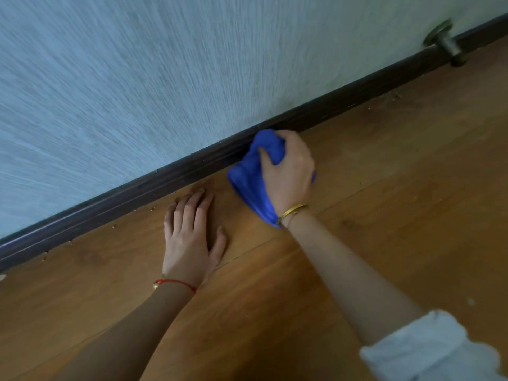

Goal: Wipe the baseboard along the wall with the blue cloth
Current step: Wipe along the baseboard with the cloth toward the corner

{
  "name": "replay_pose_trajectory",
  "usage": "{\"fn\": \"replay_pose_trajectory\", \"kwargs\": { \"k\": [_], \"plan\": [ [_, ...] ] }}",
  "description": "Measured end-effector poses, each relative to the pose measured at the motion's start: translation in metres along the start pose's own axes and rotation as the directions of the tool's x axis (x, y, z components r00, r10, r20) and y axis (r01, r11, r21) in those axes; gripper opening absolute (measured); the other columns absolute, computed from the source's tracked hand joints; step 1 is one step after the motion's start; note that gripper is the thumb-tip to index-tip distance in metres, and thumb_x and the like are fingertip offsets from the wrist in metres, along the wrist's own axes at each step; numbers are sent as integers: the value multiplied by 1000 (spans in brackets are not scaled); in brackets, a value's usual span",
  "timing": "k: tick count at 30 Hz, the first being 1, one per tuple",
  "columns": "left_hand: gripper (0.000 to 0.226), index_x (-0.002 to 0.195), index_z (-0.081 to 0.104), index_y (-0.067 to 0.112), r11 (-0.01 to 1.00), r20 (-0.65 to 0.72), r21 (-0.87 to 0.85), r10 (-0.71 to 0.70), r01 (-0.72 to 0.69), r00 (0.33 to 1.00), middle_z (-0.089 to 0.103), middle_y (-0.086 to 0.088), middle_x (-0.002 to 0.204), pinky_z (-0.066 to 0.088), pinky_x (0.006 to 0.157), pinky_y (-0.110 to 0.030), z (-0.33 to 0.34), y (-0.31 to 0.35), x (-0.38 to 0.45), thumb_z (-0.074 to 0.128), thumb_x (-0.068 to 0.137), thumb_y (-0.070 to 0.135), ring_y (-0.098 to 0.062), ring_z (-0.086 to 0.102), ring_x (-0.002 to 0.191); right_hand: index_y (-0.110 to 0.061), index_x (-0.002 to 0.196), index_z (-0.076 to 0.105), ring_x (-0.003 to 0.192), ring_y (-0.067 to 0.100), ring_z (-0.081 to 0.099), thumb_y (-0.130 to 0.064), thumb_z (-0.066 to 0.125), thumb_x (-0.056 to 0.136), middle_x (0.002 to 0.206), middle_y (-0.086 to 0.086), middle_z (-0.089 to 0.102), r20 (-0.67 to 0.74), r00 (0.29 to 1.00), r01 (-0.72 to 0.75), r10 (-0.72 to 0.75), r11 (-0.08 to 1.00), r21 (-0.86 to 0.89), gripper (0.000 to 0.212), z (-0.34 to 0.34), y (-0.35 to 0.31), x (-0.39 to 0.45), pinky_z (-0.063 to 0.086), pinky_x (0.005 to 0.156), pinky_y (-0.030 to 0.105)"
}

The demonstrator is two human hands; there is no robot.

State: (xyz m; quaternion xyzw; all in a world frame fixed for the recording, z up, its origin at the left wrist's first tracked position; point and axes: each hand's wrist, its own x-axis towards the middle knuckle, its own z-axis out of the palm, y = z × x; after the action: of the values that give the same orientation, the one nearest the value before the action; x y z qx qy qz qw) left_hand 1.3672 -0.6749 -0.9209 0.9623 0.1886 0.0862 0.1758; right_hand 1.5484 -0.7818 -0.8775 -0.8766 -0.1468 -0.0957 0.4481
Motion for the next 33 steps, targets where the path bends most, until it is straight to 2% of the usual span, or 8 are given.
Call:
{"fn": "replay_pose_trajectory", "kwargs": {
  "k": [3,7,9,12,14,23,28,33],
  "plan": [
    [62,149,46,9,1000,-9,-5,1,-1,1000,42,-10,155,14,125,-44,0,-1,0,50,95,40,-24,30,146,-6,103,65,92,24,63,-10,74,80,95,8,67,71,995,71,-69,997,-19,25,0,3,-3,51,83,34],
    [62,151,44,10,1000,3,-15,-5,5,1000,41,-9,156,12,126,-43,-1,0,0,52,96,39,-24,31,147,-8,104,65,89,20,63,-9,68,81,95,6,68,-148,973,-177,176,984,11,23,-23,31,39,52,84,41],
    [62,151,44,10,1000,3,-24,0,1,1000,41,-9,156,13,126,-45,-1,1,1,52,96,38,-24,32,147,-7,105,64,90,19,63,-10,70,82,97,6,68,-179,961,-215,211,977,-3,24,-28,34,47,53,85,38],
    [62,150,45,10,1000,1,-31,-6,6,1000,42,-10,155,13,125,-46,0,1,1,50,96,40,-26,34,145,-8,106,63,90,21,62,-10,70,81,96,7,67,45,997,-61,62,998,-19,25,-14,18,21,52,83,40],
    [62,149,46,9,1000,-1,-30,-4,4,1000,43,-11,155,10,125,-42,0,1,1,49,95,40,-26,35,144,-8,107,63,91,22,62,-11,72,81,97,8,66,188,982,23,-19,1000,-18,27,-4,7,-1,51,83,36],
    [62,151,43,8,1000,82,-19,-10,12,997,42,-12,157,17,126,-51,-8,4,1,44,98,40,-28,37,146,-8,111,61,99,18,59,-14,74,85,105,6,65,270,957,158,-104,970,-184,30,-84,-10,13,46,87,24],
    [60,151,44,8,1000,113,-30,6,-3,994,45,-11,155,18,125,-49,-14,22,5,41,99,39,-26,35,146,-11,112,60,98,10,57,-21,74,86,107,1,64,217,975,82,-35,974,-212,31,-118,-4,26,44,86,18],
    [56,146,50,10,999,67,-40,25,-22,997,50,-11,149,21,122,-46,-2,40,17,44,98,37,-27,37,141,-10,112,60,100,16,59,-20,73,87,107,4,64,304,947,181,-105,955,-235,31,-122,32,51,46,88,24]
  ]
}}
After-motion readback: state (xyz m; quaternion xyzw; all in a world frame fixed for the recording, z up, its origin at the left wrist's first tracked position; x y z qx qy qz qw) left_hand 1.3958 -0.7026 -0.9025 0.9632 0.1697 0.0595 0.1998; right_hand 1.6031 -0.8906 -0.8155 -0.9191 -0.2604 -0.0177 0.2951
